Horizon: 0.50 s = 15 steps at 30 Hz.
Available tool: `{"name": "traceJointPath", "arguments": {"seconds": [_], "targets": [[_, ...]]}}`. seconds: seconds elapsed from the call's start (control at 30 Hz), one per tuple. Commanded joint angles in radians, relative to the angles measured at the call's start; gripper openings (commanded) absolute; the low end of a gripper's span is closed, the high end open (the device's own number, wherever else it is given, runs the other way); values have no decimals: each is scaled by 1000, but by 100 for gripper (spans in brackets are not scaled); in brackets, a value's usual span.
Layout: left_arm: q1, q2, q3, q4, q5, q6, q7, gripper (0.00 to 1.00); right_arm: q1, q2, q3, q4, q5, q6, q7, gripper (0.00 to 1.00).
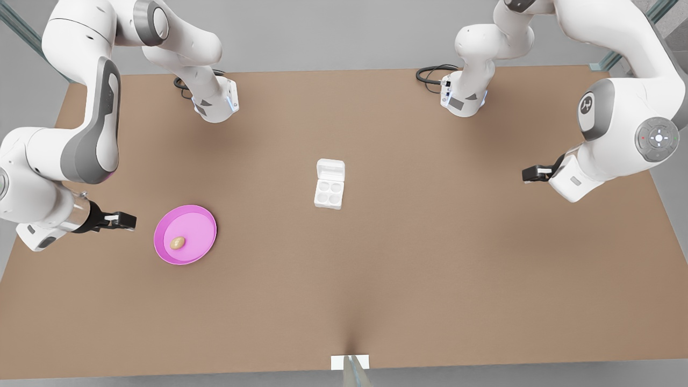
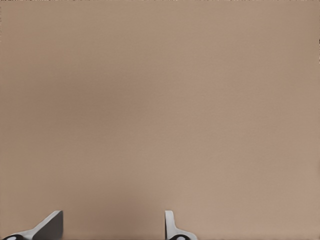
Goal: Pack egg into the box and close the box lid
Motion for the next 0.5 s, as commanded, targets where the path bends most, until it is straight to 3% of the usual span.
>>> {"name": "traceJointPath", "arguments": {"seconds": [0.0,0.13,0.17,0.27,0.33,0.47], "targets": [[0,0,0,0,0,0,0,100,0,0,0,-1,0,2,0,100],[0,1,0,0,0,0,0,100,-3,20,-2,-91,-17,2,225,100],[0,1,0,0,0,0,-2,100,0,18,-2,-158,-20,59,364,100],[0,5,0,0,0,0,0,100,-5,-9,-15,-456,-20,427,368,100],[2,6,0,0,0,5,0,100,-20,9,-15,-567,-21,639,361,100],[0,6,0,-2,0,5,0,100,-89,75,-15,-605,-23,723,279,100]]}}
